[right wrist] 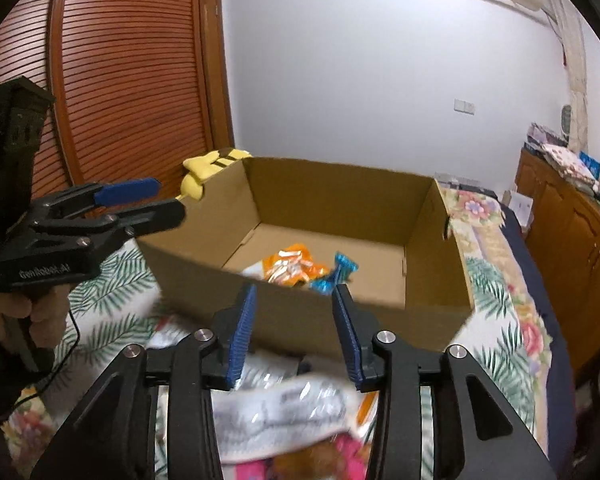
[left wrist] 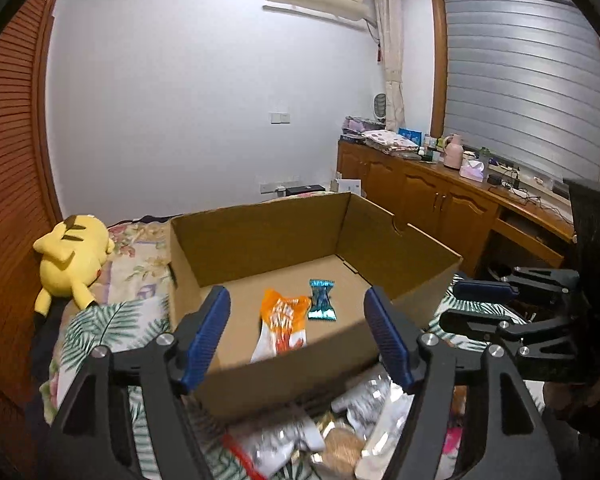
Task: Organize snacks
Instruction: 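Move both tools back down toward the remaining snack packets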
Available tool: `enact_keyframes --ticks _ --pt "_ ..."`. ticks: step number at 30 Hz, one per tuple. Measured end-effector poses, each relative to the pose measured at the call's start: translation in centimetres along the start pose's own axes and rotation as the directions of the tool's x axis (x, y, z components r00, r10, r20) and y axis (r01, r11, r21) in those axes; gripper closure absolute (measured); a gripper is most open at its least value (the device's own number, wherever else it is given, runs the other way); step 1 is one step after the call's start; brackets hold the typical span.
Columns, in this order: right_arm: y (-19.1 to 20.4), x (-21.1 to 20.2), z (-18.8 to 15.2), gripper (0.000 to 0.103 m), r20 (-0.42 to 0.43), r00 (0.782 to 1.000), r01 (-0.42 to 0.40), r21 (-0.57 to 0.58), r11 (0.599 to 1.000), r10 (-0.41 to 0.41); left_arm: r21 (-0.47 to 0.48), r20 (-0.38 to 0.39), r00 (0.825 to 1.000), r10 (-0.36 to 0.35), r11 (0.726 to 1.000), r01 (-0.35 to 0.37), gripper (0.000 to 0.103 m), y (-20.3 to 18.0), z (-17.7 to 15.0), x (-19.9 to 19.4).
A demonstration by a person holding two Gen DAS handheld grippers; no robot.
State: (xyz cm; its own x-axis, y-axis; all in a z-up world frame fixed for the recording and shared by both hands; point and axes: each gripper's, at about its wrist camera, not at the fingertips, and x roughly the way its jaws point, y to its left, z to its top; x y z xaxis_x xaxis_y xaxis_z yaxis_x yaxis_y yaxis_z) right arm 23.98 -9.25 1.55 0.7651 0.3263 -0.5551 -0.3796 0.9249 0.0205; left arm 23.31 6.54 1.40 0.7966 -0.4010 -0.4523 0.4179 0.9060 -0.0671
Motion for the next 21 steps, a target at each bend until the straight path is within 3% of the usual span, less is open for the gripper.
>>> enact_keyframes --ticks 4,13,21 --pt "0.3 -1.1 -1.7 0.049 -0.018 1.000 0.010 0.035 0.999 -0.010 -0.016 -0.011 1.000 0.008 1.000 -0.008 0.032 0.2 -1.5 -1.7" --pt "0.4 -1.2 -5.2 0.036 -0.062 0.998 0.028 0.103 0.994 -0.022 -0.024 -0.056 0.998 0.032 0.999 -0.033 0.032 -0.4 -6.0 -3.5" --pt "0.7 0.1 -7.6 0.032 -0.102 0.995 0.027 0.151 0.988 -0.011 -0.032 -0.088 0.996 0.018 0.999 -0.021 0.032 -1.4 -8.5 -4.2"
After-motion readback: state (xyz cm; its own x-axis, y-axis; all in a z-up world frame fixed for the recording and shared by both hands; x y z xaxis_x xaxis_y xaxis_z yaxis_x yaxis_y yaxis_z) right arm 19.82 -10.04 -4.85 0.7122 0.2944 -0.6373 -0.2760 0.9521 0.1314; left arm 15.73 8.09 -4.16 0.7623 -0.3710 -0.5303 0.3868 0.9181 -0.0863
